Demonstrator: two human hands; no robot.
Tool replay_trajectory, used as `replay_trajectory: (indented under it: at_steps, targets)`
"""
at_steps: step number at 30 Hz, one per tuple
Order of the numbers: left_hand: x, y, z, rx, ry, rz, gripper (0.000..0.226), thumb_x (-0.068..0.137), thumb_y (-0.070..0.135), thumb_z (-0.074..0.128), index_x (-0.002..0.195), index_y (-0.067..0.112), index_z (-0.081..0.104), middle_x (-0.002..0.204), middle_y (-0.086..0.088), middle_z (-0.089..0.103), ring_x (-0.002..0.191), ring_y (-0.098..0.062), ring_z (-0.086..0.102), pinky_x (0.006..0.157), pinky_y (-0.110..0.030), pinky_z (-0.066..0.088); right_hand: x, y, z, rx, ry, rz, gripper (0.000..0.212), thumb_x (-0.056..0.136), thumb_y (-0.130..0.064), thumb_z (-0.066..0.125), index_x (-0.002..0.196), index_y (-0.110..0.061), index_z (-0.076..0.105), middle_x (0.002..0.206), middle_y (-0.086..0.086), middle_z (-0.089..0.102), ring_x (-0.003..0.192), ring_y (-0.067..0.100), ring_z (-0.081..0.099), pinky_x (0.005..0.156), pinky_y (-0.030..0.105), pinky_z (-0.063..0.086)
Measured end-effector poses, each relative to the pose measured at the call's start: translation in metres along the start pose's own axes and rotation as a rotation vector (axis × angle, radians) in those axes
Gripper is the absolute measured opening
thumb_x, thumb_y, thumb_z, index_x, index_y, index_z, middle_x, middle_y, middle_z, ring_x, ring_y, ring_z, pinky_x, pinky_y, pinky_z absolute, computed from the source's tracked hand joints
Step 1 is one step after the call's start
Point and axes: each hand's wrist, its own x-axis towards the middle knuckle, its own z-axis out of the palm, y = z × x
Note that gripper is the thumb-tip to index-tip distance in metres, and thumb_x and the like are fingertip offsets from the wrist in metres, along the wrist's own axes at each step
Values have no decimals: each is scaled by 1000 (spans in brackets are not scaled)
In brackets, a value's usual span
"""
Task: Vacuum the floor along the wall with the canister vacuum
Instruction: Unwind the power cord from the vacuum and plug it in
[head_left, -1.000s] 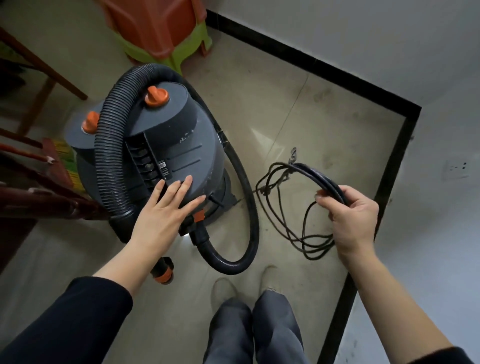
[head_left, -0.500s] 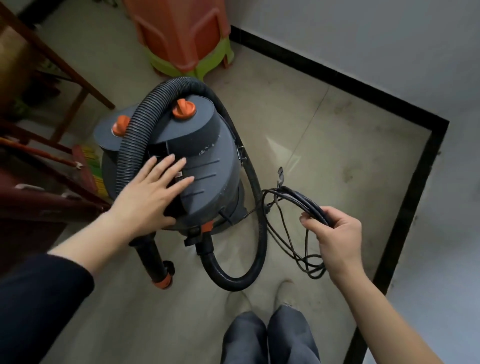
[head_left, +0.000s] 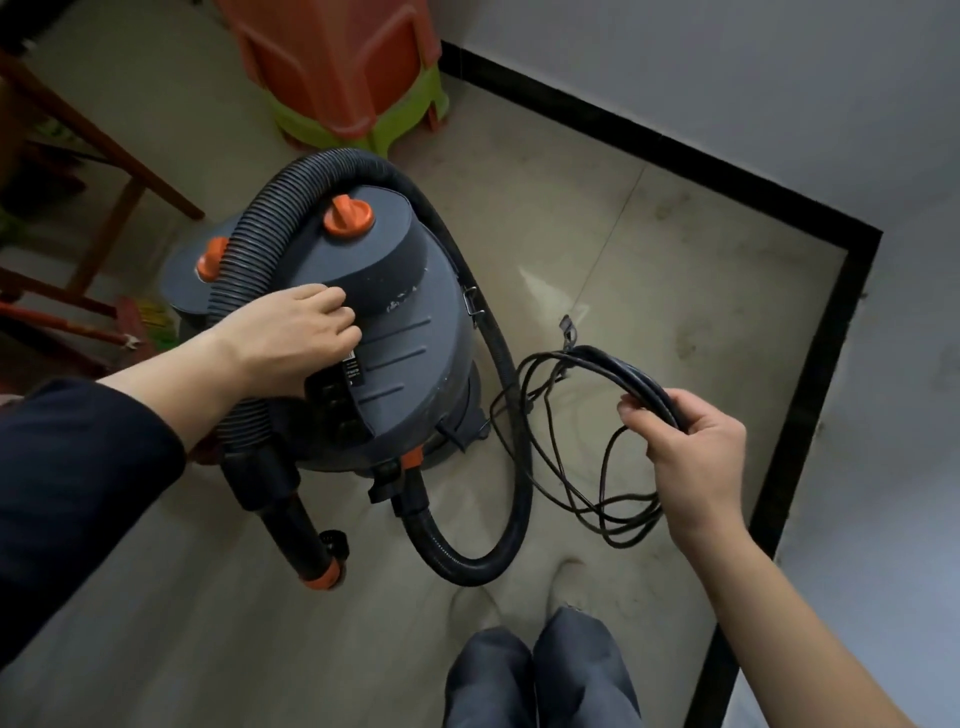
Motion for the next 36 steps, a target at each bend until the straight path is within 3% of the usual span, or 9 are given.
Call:
replay_trajectory:
  at_steps: [3,7,12,19,23,27,29,33,36]
  targets:
    - [13,-5,-3,14,37,-56,40,47,30,81,73,10,58,72,-6,57,76,-28,51,70,-39,48,6,4,-5,26,81,-12,13,87,-10,70,78,-20,69,51,-18,53,51,-1,43,52,14,36]
    - [39,-18,-6,7,44,-143,37,51,32,79,67,10,54,66,-6,53,71,-29,49,63,-38,42,18,12,-9,73,204,42,15,91,-22,67,76,-23,66,55,-13,46,56,12,39,54,30,34]
    - [77,-43,-12,-113,35,-320,40,58,36,80,68,6,56,67,-12,57,74,-34,51,64,-40,41,56,9,-17,130,331,105,24,90,-27,66,69,-24,56,59,-4,38,59,20,32,57,37,31]
    - [132,-90,-25,-245,-86,-623,64,72,64,66,91,4,59,95,-16,64,96,-36,48,81,-41,38,121,4,-25,127,319,168,30,88,-18,69,65,-15,50,49,-7,38,52,17,33,52,34,29]
    - [150,-112,-22,-302,-143,-754,66,70,74,61,85,10,55,97,-15,64,98,-35,47,81,-41,38,142,5,-36,84,364,167,30,87,-19,71,67,-6,52,55,3,39,56,22,36,51,31,30]
    - [163,-127,-25,-373,-192,-861,69,69,80,57,81,12,54,96,-15,64,97,-35,45,77,-39,35,152,8,-48,61,426,192,44,85,-21,73,66,7,45,54,3,36,55,20,33,53,32,31]
    - [168,-132,-27,-407,-203,-905,70,69,80,57,81,11,54,97,-17,64,99,-35,45,78,-39,35,151,9,-50,67,420,202,45,85,-21,74,62,0,41,50,-3,31,50,15,29,49,29,28]
    - [175,-134,-30,-478,-259,-977,77,68,72,67,104,5,54,113,-23,58,108,-41,48,90,-43,39,143,9,-46,42,392,167,52,86,-27,73,62,1,36,57,5,29,57,22,27,54,34,27]
    - [184,-116,-42,-622,-177,-979,72,73,51,76,127,9,52,126,-25,50,121,-43,40,104,-45,30,132,6,-46,78,376,166,40,91,-29,67,68,0,51,54,-1,33,53,18,30,53,32,29]
